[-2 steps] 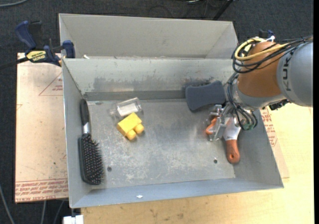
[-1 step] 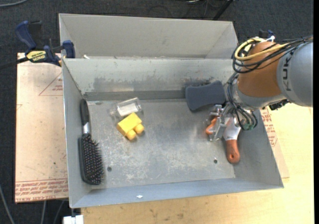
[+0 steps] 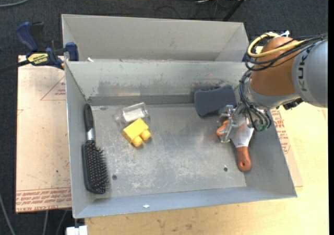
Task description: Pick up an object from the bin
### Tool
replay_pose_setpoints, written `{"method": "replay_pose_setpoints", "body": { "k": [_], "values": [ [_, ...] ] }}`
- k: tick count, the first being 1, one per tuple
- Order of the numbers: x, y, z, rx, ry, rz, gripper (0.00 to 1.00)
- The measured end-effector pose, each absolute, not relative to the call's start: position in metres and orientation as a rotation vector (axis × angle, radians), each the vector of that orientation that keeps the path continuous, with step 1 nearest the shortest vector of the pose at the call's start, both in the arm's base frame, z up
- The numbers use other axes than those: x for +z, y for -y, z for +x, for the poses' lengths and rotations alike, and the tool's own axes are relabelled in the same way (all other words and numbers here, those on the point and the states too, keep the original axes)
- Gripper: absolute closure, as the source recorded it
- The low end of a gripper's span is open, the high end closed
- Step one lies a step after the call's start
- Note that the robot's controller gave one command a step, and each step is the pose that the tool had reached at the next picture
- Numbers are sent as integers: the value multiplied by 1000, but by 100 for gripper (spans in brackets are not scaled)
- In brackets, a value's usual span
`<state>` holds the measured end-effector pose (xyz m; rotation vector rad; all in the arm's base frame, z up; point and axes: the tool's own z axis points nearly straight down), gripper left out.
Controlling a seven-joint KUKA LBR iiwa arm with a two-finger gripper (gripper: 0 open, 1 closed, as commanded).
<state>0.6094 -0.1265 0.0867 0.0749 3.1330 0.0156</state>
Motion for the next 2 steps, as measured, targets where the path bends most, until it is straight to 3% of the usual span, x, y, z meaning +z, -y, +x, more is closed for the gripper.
{"method": "replay_pose_setpoints", "body": {
  "k": [2],
  "values": [
    [87,127,609,16,-3133,75,100]
  ]
}}
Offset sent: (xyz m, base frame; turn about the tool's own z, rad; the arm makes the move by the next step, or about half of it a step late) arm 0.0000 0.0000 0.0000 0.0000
